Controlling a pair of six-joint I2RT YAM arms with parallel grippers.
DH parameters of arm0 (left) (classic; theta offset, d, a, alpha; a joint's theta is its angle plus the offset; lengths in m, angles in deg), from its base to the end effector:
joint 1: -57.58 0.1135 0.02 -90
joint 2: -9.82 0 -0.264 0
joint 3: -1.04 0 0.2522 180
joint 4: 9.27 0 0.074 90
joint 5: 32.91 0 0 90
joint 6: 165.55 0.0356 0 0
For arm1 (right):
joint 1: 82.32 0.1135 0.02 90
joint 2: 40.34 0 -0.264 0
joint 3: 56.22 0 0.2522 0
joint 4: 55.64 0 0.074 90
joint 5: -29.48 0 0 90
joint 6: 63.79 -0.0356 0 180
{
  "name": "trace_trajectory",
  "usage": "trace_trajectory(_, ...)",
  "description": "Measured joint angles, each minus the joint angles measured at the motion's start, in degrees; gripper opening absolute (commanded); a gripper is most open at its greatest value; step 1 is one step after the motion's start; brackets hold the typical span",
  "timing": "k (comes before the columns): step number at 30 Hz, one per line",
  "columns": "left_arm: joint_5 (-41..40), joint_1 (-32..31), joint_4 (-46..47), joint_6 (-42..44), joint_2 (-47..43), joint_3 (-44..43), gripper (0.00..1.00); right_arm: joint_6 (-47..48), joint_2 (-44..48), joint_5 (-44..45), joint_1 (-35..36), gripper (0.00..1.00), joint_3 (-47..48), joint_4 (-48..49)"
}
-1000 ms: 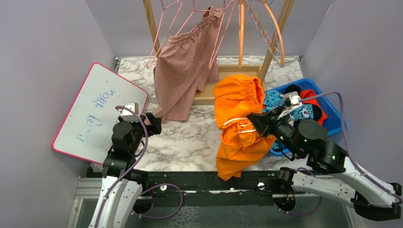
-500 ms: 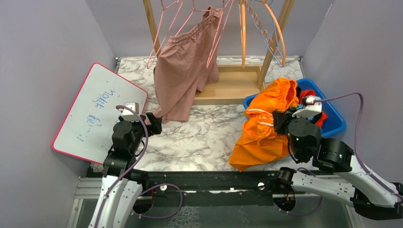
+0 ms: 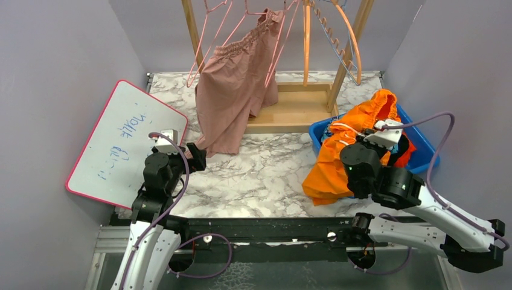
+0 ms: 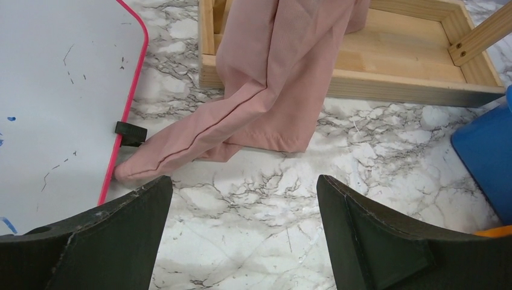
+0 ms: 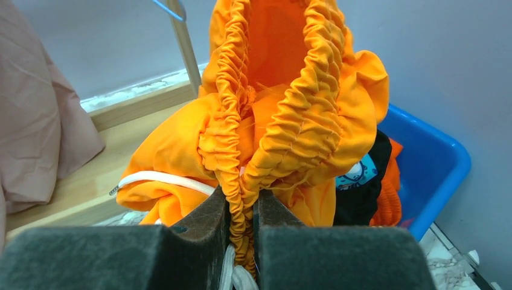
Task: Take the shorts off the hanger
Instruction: Place the shorts in the basket.
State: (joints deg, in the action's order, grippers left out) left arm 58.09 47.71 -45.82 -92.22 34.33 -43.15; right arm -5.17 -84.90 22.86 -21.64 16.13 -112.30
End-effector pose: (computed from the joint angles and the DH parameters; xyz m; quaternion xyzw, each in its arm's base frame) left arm 0.1202 -0.0215 0.2761 -0.0424 0.8020 -0.1436 0.5782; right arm 0.0913 0.0903 0.3786 0.1646 0.7076 -0.1243 0.6758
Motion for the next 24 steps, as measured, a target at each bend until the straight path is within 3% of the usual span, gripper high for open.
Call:
trace_trajectory(4,0.6,0.0,0.0,0.0,0.7,0.0,0.92,0.4,-4.2,0.2,-0.2,0.02,4.4,-1.7)
trace_trajectory(7,1.1,0.0,0.0,0.0,1.2,0.0,0.92,-12.4,-11.5,-0.6,-1.0,0.02,12.5,-16.2)
trace_trajectory(11,1.4,0.0,0.1,0.0,1.3,0.0,0.92,-19.9,-21.0,-1.7,-1.2,0.02,14.6,-25.3)
trace_trajectory(15,1.7,0.0,0.4,0.0,1.5,0.0,0.92,-23.0,-24.1,-4.4,-1.2,0.02,13.6,-29.2)
trace_trajectory(20,2.2,0.0,0.4,0.0,1.8,0.0,0.92,-15.1,-14.1,-12.5,-1.2,0.02,5.4,-16.4)
trace_trajectory(24,2.2,0.0,0.4,0.0,1.8,0.0,0.92,-5.6,6.0,-27.9,-1.3,0.02,-8.5,6.0)
